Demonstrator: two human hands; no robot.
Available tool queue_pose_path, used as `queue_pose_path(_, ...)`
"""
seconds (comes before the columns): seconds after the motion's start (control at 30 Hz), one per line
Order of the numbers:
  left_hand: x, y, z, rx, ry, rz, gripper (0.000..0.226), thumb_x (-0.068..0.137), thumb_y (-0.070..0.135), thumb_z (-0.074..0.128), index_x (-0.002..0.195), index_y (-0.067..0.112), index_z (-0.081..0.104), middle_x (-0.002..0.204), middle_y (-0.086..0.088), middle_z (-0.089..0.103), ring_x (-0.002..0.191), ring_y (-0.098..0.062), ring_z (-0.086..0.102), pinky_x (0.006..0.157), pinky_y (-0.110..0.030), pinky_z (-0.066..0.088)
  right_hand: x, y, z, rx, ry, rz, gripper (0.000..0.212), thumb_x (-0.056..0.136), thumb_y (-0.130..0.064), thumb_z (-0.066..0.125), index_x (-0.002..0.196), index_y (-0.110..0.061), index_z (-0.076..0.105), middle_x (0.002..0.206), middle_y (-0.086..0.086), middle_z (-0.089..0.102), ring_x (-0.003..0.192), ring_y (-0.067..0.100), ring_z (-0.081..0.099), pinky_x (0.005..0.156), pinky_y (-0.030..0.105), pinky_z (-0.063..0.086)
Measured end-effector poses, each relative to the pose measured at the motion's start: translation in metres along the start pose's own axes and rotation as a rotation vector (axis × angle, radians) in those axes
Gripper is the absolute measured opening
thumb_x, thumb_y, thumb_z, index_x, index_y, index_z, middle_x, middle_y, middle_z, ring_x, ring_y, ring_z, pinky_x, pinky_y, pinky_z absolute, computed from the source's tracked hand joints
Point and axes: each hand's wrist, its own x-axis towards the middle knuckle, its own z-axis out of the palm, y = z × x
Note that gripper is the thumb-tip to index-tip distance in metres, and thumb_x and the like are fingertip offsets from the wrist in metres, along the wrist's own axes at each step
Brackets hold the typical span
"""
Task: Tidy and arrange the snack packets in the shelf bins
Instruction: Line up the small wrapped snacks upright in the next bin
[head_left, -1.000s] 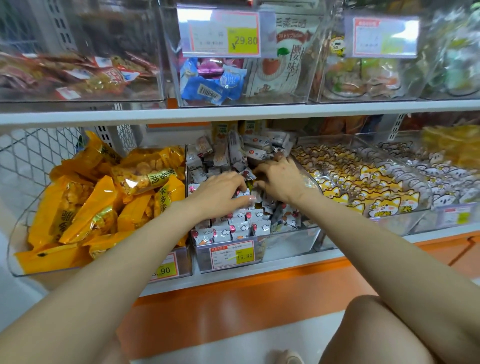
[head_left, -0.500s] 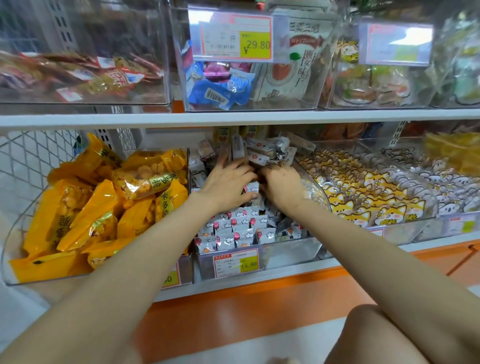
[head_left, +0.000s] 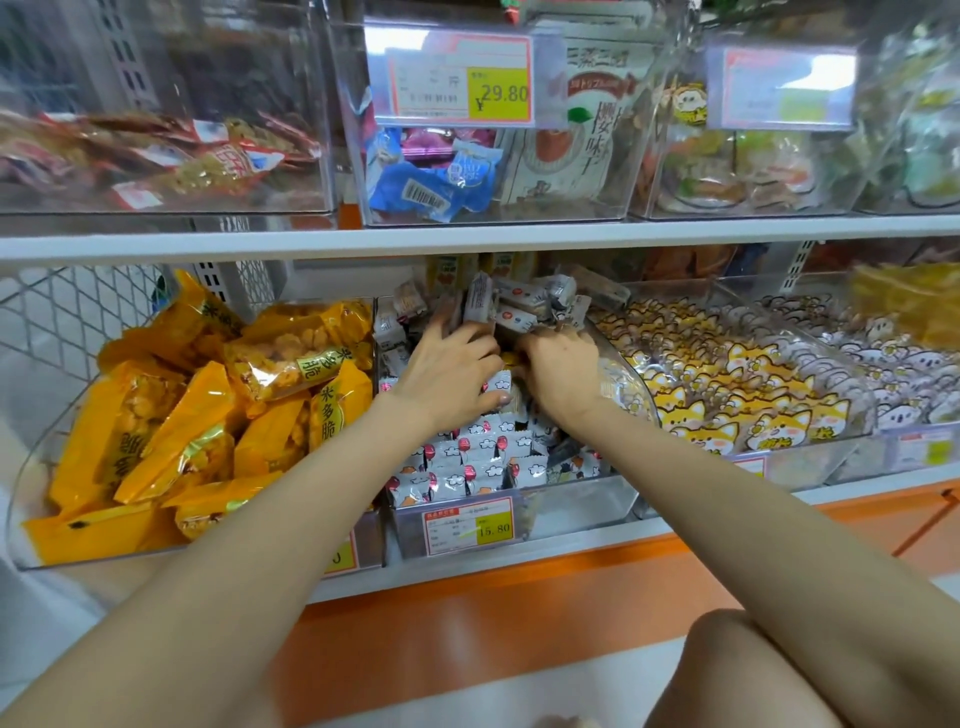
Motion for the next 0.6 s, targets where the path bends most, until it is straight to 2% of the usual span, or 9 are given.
queue_pose_path(0.1,-0.003,-0.001,0.001,0.004,0.054,0.010,0.050,0.087,0.051,0.042,0.110,0.014,0.069,0.116,0.002,0.064,0.124,-0.022,0.047,0.108,-0.052,0.018,0.001,-0.001,-0.001,0.003,0.014,0.026,0.020,0.094,-0.023,0.048,0.100,-0.015,0.065,0.103,0.009,0.067,0.101,0.030,0.057,0.092,0.037,0.035)
queue_pose_path(0.13,-0.003,-0.001,0.001,0.006,0.056,0.011,0.051,0.088,0.051,0.040,0.111,0.015,0.068,0.118,0.002,0.063,0.125,-0.022,0.046,0.108,-0.051,0.019,0.001,-0.001,-0.002,0.019,0.016,0.026,0.020,0.093,-0.023,0.048,0.100,-0.016,0.065,0.103,0.008,0.067,0.102,0.030,0.057,0.093,0.037,0.034)
queue_pose_path(0.23,-0.005,-0.001,0.001,-0.031,0.029,0.003,0.049,0.092,0.050,0.044,0.125,0.017,0.058,0.133,0.005,0.052,0.136,-0.017,0.031,0.110,-0.048,0.010,-0.006,0.003,-0.006,0.090,0.037,0.018,0.018,0.090,-0.024,0.052,0.099,-0.018,0.067,0.101,0.004,0.068,0.102,0.027,0.057,0.092,0.034,0.032)
queue_pose_path(0.33,-0.005,-0.003,0.001,-0.026,0.019,0.003,0.051,0.093,0.051,0.041,0.130,0.018,0.054,0.139,0.006,0.047,0.140,-0.015,0.024,0.110,-0.047,0.008,-0.017,0.006,-0.010,0.138,0.041,-0.025,0.014,0.085,-0.022,0.056,0.092,-0.018,0.067,0.097,0.003,0.068,0.096,0.026,0.058,0.086,0.034,0.033)
queue_pose_path(0.4,-0.006,-0.003,0.001,-0.029,0.015,-0.003,0.052,0.093,0.052,0.040,0.130,0.018,0.053,0.140,0.005,0.046,0.140,-0.015,0.023,0.110,-0.046,0.008,-0.024,0.008,-0.013,0.159,0.052,-0.059,0.009,0.082,-0.020,0.058,0.086,-0.016,0.065,0.093,0.002,0.067,0.089,0.026,0.060,0.080,0.033,0.036)
queue_pose_path(0.5,-0.006,-0.004,0.000,-0.035,0.013,-0.011,0.053,0.092,0.053,0.041,0.131,0.019,0.052,0.141,0.006,0.045,0.140,-0.014,0.023,0.111,-0.046,0.008,-0.033,0.013,-0.015,0.194,0.100,-0.110,0.002,0.077,-0.015,0.062,0.077,-0.013,0.062,0.085,0.003,0.063,0.076,0.027,0.059,0.061,0.030,0.033)
queue_pose_path(0.6,-0.004,-0.004,-0.001,-0.043,-0.017,-0.038,0.056,0.091,0.056,0.041,0.131,0.019,0.050,0.143,0.008,0.042,0.140,-0.012,0.020,0.110,-0.044,0.008,-0.039,0.016,-0.013,0.259,0.156,-0.162,0.009,0.071,-0.010,0.065,0.070,-0.012,0.056,0.075,0.005,0.059,0.065,0.030,0.057,0.051,0.029,0.034)
